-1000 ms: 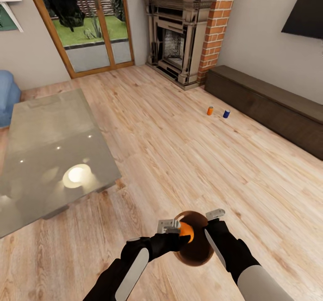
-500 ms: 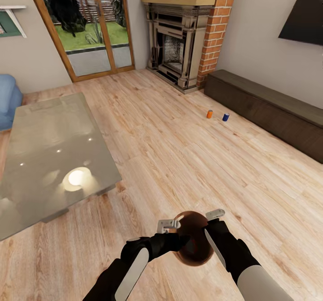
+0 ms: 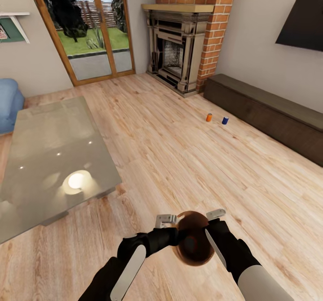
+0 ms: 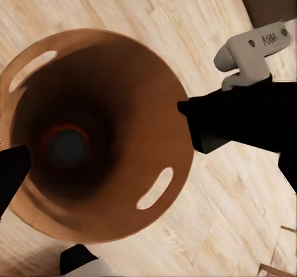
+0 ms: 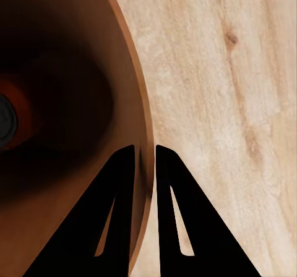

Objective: Put the three can of soda from the living room inside the tash can in the kitchen.

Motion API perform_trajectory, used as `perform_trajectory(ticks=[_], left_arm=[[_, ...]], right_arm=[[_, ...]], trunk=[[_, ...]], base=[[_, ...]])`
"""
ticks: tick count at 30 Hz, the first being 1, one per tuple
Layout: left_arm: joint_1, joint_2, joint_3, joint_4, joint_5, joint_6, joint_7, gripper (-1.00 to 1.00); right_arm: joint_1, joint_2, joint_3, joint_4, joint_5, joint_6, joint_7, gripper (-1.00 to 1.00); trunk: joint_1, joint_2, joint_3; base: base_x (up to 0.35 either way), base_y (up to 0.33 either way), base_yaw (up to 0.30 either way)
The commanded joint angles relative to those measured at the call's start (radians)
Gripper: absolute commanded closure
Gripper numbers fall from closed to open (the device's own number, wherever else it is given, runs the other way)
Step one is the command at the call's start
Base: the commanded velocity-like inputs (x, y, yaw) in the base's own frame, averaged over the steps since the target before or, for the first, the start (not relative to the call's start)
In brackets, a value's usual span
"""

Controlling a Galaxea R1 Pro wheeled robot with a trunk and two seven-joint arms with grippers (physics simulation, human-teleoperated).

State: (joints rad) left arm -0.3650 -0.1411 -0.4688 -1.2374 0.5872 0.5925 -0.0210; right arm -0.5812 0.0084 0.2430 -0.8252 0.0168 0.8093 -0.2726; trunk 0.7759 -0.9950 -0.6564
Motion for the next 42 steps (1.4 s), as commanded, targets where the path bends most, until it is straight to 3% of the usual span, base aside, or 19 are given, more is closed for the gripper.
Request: perform_trajectory(ticks=[1,7,10,14,19,31,35,36,38,42], left_arm=[[0.003,0.007,0.001,-0.013,0.001,0.002,0.0,-1.0],[0.017,0.024,0.006,-0.028,0.004,0.004,-0.002,-1.0],[0.022,0.053,0.006,-0.044,0.005,0.014,-0.005,-1.0],[0.036,0.093,0.004,-0.13,0.006,0.058,-0.006,-1.0],[0.076,0.102,0.004,-0.238,0.006,0.112,-0.007,-1.0],[0.092,0.11,0.01,-0.306,0.006,0.185,-0.01,-1.0],[0.092,0.142,0.016,-0.305,0.007,0.188,-0.009,-1.0],[0.092,0.148,0.023,-0.304,0.007,0.188,-0.009,-1.0],[0.093,0.168,0.099,-0.299,0.007,0.19,-0.008,-1.0],[0.093,0.175,0.148,-0.282,0.005,0.19,-0.008,-1.0]], right_arm=[[0.0,0.0,0.0,0.0,-0.003,-0.001,0.004,1.0],[0.0,0.0,-0.002,0.0,-0.003,-0.001,0.004,1.0],[0.0,-0.001,-0.002,0.0,-0.003,-0.001,0.004,1.0],[0.0,-0.001,-0.002,0.0,-0.003,-0.001,0.004,1.0],[0.0,-0.001,-0.002,0.0,-0.003,-0.001,0.004,1.0],[0.0,-0.006,-0.005,0.003,-0.006,-0.001,0.003,1.0],[0.0,-0.007,-0.004,0.003,-0.006,-0.001,0.003,1.0],[0.0,-0.006,-0.004,0.003,-0.006,-0.001,0.003,1.0],[0.0,-0.005,-0.004,0.003,-0.006,-0.001,0.003,1.0],[0.0,-0.004,-0.003,0.003,-0.006,-0.001,0.003,1.0]], trunk=[[0.0,0.0,0.002],[0.0,0.0,0.011],[0.0,0.0,0.016],[0.0,0.0,0.022],[0.0,0.0,0.03],[0.0,0.0,0.049],[0.0,0.0,0.055],[0.0,0.0,0.056],[0.0,0.0,0.059],[0.0,0.0,0.065]], base=[[0.0,0.0,0.0],[0.0,0.0,0.0],[0.0,0.0,0.0],[0.0,0.0,0.0],[0.0,0.0,0.0],[0.0,0.0,0.0],[0.0,0.0,0.0],[0.0,0.0,0.0],[0.0,0.0,0.0],[0.0,0.0,0.0]])
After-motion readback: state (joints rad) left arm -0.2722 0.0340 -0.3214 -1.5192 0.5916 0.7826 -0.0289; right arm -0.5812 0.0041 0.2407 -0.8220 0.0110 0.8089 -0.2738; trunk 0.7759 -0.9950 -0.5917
